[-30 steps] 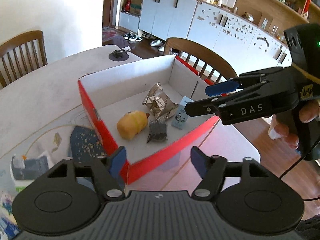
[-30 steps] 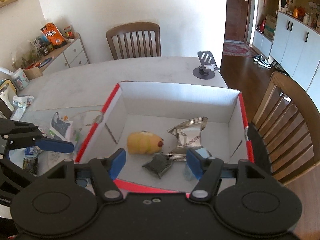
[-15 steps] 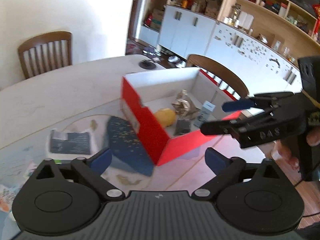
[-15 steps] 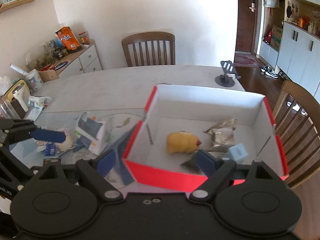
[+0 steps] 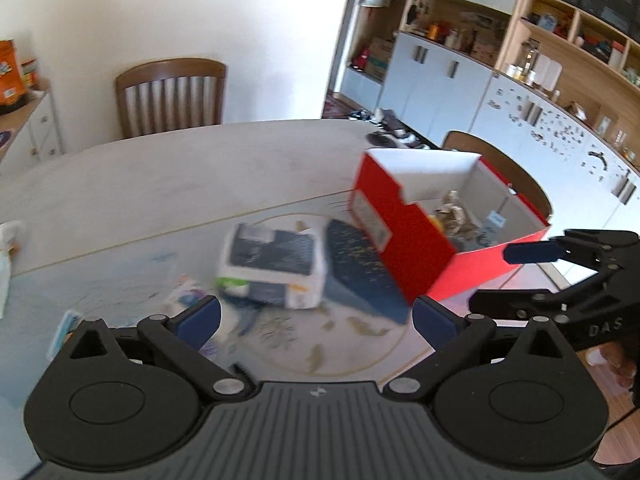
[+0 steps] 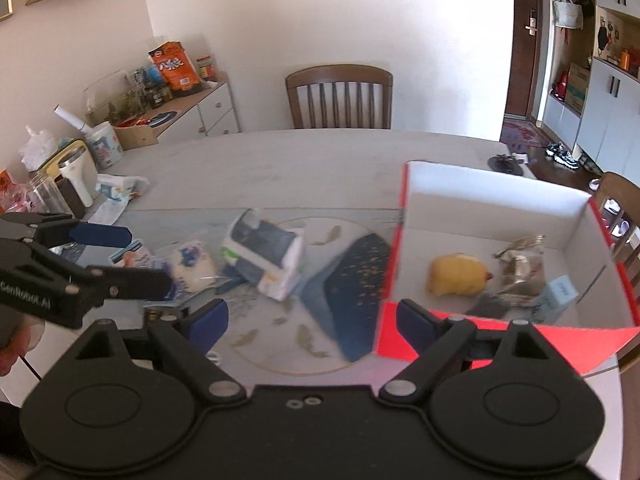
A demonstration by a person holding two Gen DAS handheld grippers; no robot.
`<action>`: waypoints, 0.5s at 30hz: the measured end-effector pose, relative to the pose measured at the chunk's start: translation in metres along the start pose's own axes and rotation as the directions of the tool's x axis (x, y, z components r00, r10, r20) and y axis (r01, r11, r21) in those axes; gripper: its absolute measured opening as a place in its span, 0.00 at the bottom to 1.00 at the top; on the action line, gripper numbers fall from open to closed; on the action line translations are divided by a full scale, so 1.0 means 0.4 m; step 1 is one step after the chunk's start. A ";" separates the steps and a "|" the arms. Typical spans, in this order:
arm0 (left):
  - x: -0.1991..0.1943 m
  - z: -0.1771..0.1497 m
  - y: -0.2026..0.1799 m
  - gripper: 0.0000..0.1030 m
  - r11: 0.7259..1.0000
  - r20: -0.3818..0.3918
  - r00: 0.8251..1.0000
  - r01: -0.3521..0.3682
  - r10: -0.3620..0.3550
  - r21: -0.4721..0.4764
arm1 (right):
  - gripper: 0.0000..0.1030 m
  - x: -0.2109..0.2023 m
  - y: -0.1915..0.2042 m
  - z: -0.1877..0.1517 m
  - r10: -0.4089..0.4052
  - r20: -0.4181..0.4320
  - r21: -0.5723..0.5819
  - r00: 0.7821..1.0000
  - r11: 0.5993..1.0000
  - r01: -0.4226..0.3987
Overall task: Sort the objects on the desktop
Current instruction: 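Move both tools back over the snack packages on the table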
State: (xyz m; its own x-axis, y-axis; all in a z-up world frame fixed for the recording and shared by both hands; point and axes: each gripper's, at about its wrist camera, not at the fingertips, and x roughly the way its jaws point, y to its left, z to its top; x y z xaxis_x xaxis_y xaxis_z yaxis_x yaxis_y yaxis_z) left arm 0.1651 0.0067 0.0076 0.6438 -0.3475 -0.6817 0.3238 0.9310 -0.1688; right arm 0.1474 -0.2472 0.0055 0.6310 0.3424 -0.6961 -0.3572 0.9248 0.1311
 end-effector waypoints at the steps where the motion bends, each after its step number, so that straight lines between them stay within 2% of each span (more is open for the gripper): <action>1: -0.005 -0.005 0.017 1.00 1.000 0.001 1.000 -0.009 0.009 -0.003 | 0.88 0.004 0.014 -0.003 0.002 0.000 -0.001 1.000 1.000 -0.002; 15: -0.051 -0.061 0.208 1.00 0.991 0.001 0.994 -0.107 0.108 -0.076 | 0.88 0.073 0.168 -0.015 0.029 -0.036 -0.021 0.999 0.999 -0.030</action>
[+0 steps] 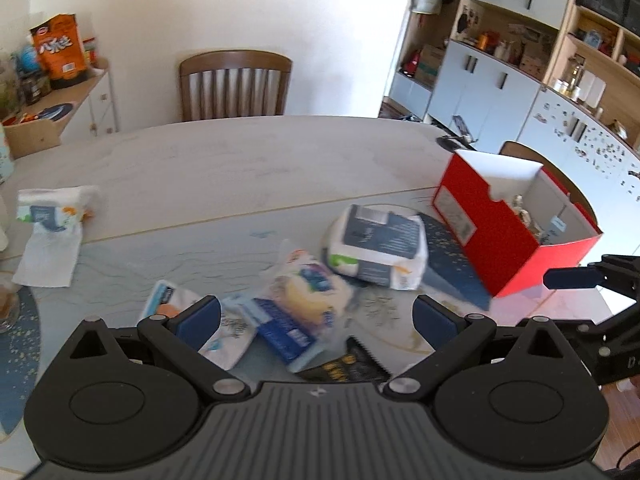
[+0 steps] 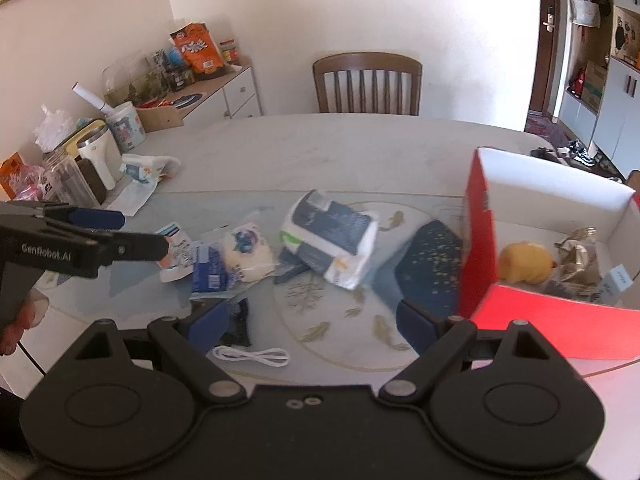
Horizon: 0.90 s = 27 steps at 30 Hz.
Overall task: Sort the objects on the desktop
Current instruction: 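Move both tools back over the snack packages on the table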
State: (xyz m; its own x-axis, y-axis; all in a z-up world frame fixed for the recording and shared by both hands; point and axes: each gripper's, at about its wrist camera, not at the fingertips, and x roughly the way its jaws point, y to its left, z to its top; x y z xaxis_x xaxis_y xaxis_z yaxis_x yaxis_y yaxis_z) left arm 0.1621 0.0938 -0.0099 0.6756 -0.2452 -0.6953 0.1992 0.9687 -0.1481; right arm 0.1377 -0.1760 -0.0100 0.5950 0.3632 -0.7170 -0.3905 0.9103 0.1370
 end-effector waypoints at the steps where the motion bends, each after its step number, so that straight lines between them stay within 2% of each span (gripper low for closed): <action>1: 0.002 -0.002 0.012 1.00 1.000 -0.001 1.000 -0.006 0.006 -0.005 | 0.88 0.008 0.011 0.001 0.003 -0.005 -0.006 1.000 1.000 -0.003; 9: 0.034 -0.020 0.095 1.00 0.999 -0.030 0.998 -0.049 0.049 -0.021 | 0.88 0.076 0.096 -0.005 0.035 -0.061 -0.084 0.997 0.996 -0.041; 16: 0.082 -0.035 0.173 1.00 0.995 -0.056 0.994 -0.098 0.097 -0.002 | 0.88 0.132 0.137 -0.006 0.056 -0.102 -0.095 0.993 0.993 -0.066; 27: 0.186 -0.053 0.248 0.99 0.996 -0.109 0.990 -0.085 0.087 0.029 | 0.88 0.215 0.176 0.003 0.056 -0.145 -0.117 0.988 0.990 -0.073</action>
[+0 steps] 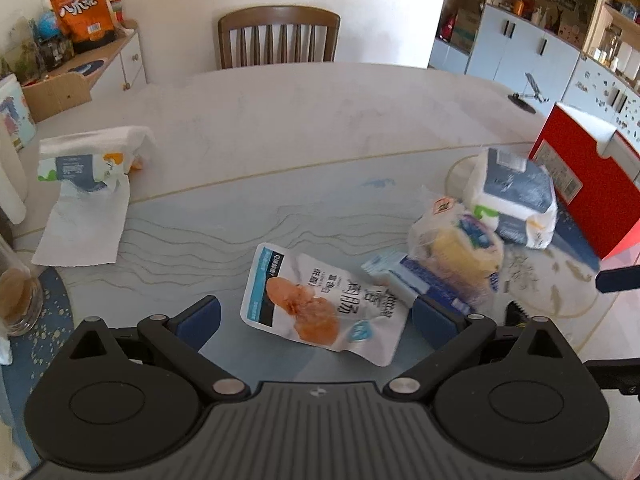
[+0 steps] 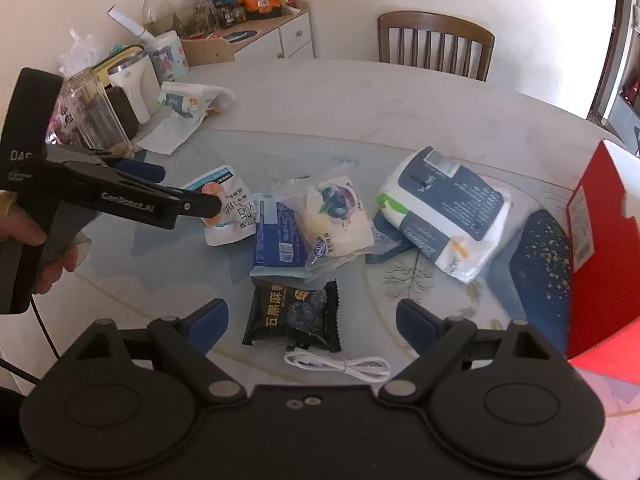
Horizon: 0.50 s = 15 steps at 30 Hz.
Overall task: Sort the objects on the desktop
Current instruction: 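Move both tools back over the snack packages on the table, then grasp the white sausage snack bag with left tool while right tool grasps the black snack packet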
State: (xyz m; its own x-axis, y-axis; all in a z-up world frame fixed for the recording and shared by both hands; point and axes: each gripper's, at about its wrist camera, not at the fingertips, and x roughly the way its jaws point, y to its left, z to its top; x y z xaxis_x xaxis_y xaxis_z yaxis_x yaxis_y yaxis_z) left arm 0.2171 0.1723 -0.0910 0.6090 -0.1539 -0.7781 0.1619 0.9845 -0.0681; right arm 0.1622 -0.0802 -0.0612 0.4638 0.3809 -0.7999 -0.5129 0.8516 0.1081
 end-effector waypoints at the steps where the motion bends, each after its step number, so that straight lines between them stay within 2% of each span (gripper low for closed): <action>1: 0.008 0.000 0.002 0.99 1.000 -0.003 1.000 0.004 -0.004 0.007 | 0.88 0.007 0.000 0.001 -0.004 -0.004 -0.003 1.000 1.000 0.004; 15: 0.100 0.005 0.018 0.99 0.997 -0.046 0.998 0.043 -0.040 0.070 | 0.88 0.093 0.007 0.007 -0.009 -0.062 -0.025 0.998 1.000 0.007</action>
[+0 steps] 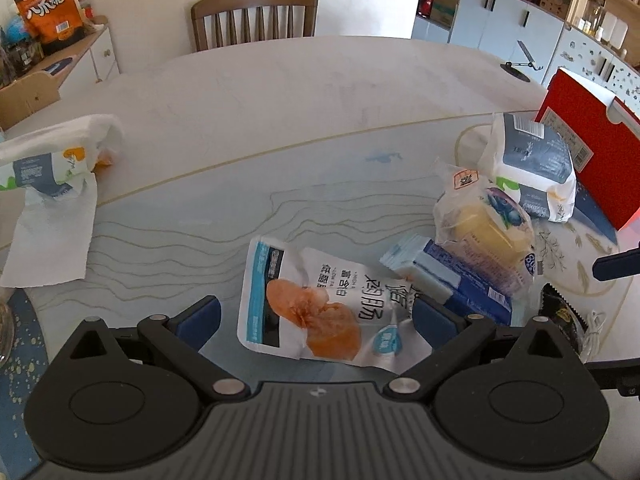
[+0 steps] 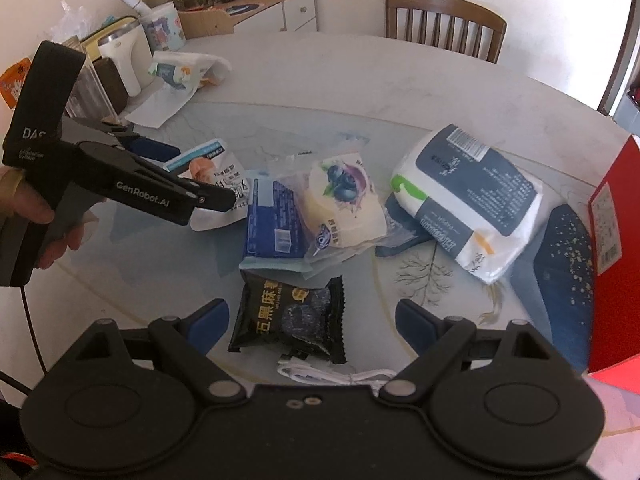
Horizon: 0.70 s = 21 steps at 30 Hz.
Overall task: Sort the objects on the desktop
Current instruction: 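Grasp the white sausage snack bag with left tool while right tool grasps the black snack packet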
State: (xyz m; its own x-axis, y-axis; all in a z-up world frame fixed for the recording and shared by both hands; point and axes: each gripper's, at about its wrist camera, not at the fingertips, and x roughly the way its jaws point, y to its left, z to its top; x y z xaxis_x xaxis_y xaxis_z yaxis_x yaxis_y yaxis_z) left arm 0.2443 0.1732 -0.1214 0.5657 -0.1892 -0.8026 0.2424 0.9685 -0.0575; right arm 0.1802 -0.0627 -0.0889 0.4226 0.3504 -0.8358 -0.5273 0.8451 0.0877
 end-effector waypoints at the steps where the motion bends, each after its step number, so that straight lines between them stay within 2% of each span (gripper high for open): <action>1: 0.002 0.000 0.001 0.99 1.000 0.001 1.000 0.004 -0.004 0.001 | 0.88 0.004 0.001 0.001 0.000 -0.003 -0.002 1.000 1.000 0.000; 11: 0.016 -0.004 0.001 0.98 0.999 0.020 0.999 0.036 -0.037 0.009 | 0.87 0.047 0.015 -0.001 -0.008 -0.034 -0.015 0.999 1.000 0.007; 20: 0.008 -0.002 0.000 0.84 0.999 0.042 0.998 0.042 -0.043 0.012 | 0.80 0.065 0.019 -0.003 -0.008 -0.047 -0.024 0.999 1.000 0.007; 21: 0.007 -0.001 0.000 0.80 0.999 0.045 0.998 0.044 -0.044 0.011 | 0.80 0.066 0.019 -0.004 -0.011 -0.047 -0.027 0.999 1.000 0.010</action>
State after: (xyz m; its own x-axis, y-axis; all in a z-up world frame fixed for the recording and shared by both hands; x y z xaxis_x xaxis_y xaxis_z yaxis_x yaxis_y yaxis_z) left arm 0.2455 0.1727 -0.1241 0.5893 -0.2391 -0.7717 0.2758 0.9574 -0.0860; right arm 0.1859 -0.0477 -0.1111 0.3935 0.3220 -0.8611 -0.5430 0.8372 0.0649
